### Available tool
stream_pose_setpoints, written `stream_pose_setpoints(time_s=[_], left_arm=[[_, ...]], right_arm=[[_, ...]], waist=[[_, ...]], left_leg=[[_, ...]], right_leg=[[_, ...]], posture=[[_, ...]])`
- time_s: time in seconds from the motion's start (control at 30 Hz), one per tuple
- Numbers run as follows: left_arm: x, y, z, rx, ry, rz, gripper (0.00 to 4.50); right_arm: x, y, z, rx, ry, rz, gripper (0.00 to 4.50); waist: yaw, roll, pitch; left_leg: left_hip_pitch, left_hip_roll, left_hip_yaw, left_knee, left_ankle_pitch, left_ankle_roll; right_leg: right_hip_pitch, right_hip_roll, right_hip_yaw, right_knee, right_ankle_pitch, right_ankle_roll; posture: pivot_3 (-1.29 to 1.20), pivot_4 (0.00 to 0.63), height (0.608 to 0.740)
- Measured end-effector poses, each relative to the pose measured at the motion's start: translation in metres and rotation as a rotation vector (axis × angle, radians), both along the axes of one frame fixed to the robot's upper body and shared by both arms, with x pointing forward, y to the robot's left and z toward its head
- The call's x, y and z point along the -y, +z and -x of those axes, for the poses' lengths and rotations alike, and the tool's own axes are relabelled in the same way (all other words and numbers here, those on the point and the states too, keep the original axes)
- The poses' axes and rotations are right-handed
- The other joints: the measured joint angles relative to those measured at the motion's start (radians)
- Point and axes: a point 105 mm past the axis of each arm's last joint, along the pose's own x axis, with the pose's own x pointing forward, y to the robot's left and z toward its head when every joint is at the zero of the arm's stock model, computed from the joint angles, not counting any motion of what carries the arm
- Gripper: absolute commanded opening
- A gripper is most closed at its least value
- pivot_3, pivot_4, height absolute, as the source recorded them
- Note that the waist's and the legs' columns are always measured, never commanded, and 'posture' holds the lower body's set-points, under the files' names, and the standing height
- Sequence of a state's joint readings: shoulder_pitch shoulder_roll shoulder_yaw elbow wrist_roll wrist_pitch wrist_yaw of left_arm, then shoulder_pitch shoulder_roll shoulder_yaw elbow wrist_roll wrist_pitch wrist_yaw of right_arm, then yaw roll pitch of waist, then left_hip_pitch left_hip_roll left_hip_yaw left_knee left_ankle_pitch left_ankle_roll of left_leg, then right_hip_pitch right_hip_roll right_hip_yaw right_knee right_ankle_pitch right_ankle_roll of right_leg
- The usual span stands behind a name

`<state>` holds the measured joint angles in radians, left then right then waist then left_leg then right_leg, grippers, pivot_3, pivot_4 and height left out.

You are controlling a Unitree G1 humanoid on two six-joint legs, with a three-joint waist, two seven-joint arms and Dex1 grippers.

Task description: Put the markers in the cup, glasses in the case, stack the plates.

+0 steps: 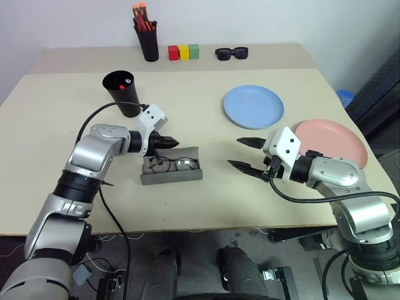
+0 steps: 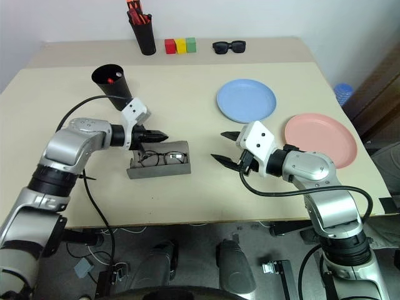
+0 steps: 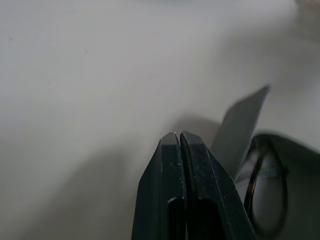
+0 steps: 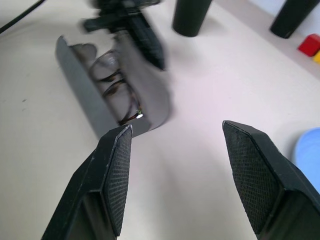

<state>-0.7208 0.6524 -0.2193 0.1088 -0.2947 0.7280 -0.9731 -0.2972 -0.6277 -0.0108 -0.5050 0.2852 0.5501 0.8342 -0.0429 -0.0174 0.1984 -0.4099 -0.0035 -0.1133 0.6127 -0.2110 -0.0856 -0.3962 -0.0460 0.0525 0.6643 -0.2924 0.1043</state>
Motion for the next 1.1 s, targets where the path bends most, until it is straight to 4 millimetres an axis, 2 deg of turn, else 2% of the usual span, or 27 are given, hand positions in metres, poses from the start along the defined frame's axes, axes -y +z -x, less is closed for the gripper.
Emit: stream_pose_setpoints(time_s=[0.1,0.2,0.33,0.47,0.6,0.7,0.83,1.0,1.1], left_arm=[[-0.005,-0.008,0.019,0.008,-0.065,-0.039,0.03],[-0.007,-0.017,0.033,0.018,-0.106,-0.051,0.03],[-0.012,-0.018,0.050,0.110,-0.146,-0.049,0.03],[-0.013,-0.019,0.048,0.165,-0.065,0.037,0.03],[-0.025,-0.001,0.050,0.228,0.023,0.151,0.03],[-0.027,0.004,0.066,0.252,0.025,0.185,0.00],[-0.021,-0.004,0.085,0.227,0.005,0.202,0.00],[-0.010,0.004,0.088,0.254,-0.007,0.246,0.00],[0.005,0.003,0.090,0.246,-0.043,0.270,0.00]], right_arm=[[0.006,0.004,-0.010,0.003,-0.037,-0.009,2.91],[0.020,-0.004,-0.028,-0.020,-0.119,0.030,2.91],[0.036,-0.011,-0.075,0.013,-0.277,0.140,2.91],[0.049,-0.022,-0.106,0.089,-0.356,0.296,2.91],[0.050,-0.043,-0.127,0.166,-0.339,0.448,2.91],[0.053,-0.053,-0.140,0.211,-0.340,0.527,2.10],[0.061,-0.055,-0.147,0.250,-0.347,0.572,0.09],[0.061,-0.051,-0.146,0.301,-0.332,0.579,0.04],[0.073,-0.025,-0.138,0.376,-0.351,0.568,0.04]], waist=[[-0.003,0.000,0.000],[0.000,0.000,0.000],[-0.005,0.001,0.000],[0.003,0.001,0.001],[-0.001,0.001,0.001],[-0.005,0.001,0.001],[0.000,0.001,0.001],[0.000,0.002,0.001],[0.003,0.003,0.002]], left_leg=[[0.001,0.000,0.001,0.000,0.000,0.000],[0.001,0.000,0.001,0.000,0.000,0.000],[0.001,0.000,0.002,0.000,0.000,0.000],[0.000,0.000,0.002,0.000,0.000,0.000],[0.000,0.000,0.002,0.000,0.000,0.000],[0.000,0.000,0.003,0.000,0.000,0.000],[0.000,0.000,0.002,0.000,0.000,0.000],[0.000,0.000,0.002,0.001,0.000,0.000],[0.000,0.000,0.002,0.000,0.000,0.000]], right_leg=[[0.000,0.000,0.000,0.000,0.000,0.000],[0.000,0.000,0.000,0.000,0.000,0.000],[0.000,-0.001,0.002,-0.001,0.000,-0.001],[-0.001,-0.001,0.001,-0.001,0.000,0.000],[-0.001,-0.001,0.002,-0.001,0.000,0.000],[-0.001,-0.001,0.002,-0.001,0.000,0.000],[-0.001,-0.001,0.002,0.000,0.000,0.000],[0.000,-0.001,0.002,0.000,0.000,0.000],[0.000,-0.001,0.002,0.000,0.000,0.000]], posture=[[0.00,0.150,0.740],[0.00,0.150,0.740],[0.00,0.150,0.740],[0.00,0.150,0.740],[0.00,0.150,0.740],[0.00,0.150,0.740],[0.00,0.150,0.740],[0.00,0.150,0.740],[0.00,0.150,0.740]])
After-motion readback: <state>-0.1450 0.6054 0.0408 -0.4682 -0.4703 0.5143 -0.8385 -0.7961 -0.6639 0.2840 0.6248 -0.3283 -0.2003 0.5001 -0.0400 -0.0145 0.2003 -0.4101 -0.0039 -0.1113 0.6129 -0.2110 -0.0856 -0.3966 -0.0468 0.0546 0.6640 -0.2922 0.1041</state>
